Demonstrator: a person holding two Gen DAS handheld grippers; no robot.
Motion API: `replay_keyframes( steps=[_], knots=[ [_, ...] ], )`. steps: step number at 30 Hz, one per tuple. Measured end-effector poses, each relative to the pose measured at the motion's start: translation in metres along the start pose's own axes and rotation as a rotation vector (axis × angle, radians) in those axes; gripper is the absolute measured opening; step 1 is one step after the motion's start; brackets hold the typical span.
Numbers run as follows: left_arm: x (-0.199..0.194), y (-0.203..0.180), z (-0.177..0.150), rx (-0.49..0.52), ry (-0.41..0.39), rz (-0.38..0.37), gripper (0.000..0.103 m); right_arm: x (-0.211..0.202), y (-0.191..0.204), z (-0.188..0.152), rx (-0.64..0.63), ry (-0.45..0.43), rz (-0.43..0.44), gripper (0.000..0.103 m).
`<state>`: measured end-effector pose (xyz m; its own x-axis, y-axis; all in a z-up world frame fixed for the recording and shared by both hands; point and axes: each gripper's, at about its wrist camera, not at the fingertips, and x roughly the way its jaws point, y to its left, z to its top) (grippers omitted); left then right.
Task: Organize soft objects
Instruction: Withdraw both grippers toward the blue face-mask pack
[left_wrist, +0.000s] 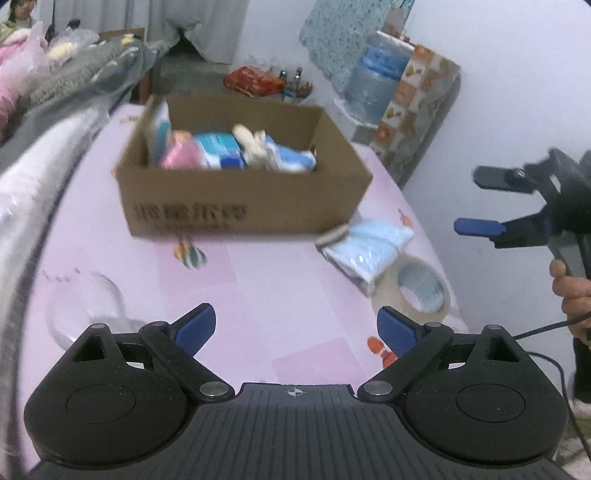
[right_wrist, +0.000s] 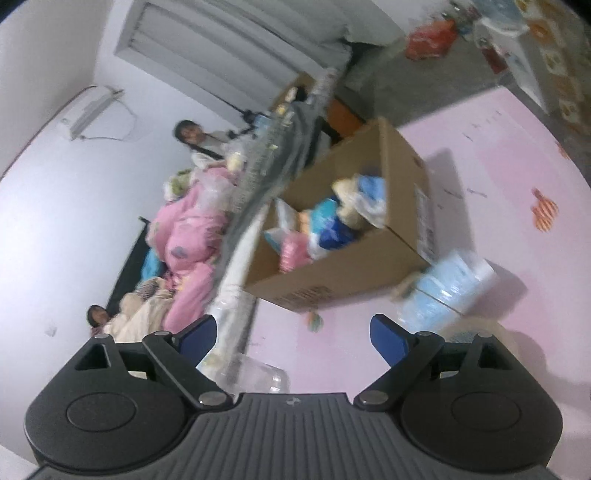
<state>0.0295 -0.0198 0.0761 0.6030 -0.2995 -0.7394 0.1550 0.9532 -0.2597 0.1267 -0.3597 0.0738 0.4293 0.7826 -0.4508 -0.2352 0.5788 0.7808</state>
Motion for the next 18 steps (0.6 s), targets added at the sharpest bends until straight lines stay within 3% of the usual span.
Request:
replay_keyframes(
  steps=[3,10,18],
  knots=[
    [0.024,-0.014,-0.013,0.027,-0.003,-0.001,0.095,0.01,-0.019,-0.004,0.013,0.005,-0.066,0.087],
    [0.064,-0.04,-0.021,0.142,-0.078,0.086,0.095,0.037,-0.082,0.01,0.117,-0.008,-0.184,0.087],
    [0.113,-0.043,-0.018,0.104,-0.049,0.024,0.085,0.078,-0.142,0.032,0.23,0.042,-0.247,0.088]
  ],
)
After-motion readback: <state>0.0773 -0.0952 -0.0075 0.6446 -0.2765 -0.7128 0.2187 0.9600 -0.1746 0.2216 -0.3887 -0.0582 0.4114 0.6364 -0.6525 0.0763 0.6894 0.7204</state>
